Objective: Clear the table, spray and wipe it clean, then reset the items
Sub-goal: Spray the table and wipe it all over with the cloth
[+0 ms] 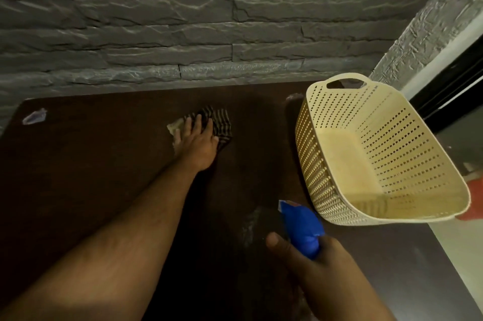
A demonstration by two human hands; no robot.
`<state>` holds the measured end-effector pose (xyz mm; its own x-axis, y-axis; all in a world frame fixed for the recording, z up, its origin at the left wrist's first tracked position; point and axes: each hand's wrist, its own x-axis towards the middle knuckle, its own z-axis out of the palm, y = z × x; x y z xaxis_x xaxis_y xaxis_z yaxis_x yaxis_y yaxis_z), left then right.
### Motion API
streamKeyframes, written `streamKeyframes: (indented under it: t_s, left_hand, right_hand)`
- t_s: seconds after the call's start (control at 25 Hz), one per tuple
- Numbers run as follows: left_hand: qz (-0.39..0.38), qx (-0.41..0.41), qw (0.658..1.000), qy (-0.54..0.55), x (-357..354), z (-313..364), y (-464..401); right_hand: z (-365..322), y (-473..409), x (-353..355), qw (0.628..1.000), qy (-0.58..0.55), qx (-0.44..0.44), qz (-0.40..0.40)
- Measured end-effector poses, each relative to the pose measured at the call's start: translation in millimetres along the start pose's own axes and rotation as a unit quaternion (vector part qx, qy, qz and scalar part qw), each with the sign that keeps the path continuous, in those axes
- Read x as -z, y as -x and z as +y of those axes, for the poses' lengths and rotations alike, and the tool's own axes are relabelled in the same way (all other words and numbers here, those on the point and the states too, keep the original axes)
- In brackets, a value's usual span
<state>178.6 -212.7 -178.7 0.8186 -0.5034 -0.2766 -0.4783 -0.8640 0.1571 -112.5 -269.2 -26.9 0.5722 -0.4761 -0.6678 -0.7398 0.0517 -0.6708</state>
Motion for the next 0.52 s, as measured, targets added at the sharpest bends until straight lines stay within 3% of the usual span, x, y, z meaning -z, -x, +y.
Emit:
streamKeyframes:
  t_s: [0.16, 0.28, 0.52]
  left_hand:
    - [0.063, -0.018, 0.998, 0.025, -26.0, -28.2, 84.9]
    - [0.030, 0.018, 0.999, 0.039, -24.1, -45.5, 109.9]
    - [0.018, 0.053, 0.997, 0.044, -29.8, -31.3, 126.6]
  right_hand:
    - [23.8, 12.5, -5.4, 0.997, 0.064, 0.003, -0.046]
    - [40.2, 20.2, -5.3, 0.995, 0.084, 0.024, -0.057]
    - [73.3, 36.5, 8.8, 0.991, 0.108, -0.013, -0.074]
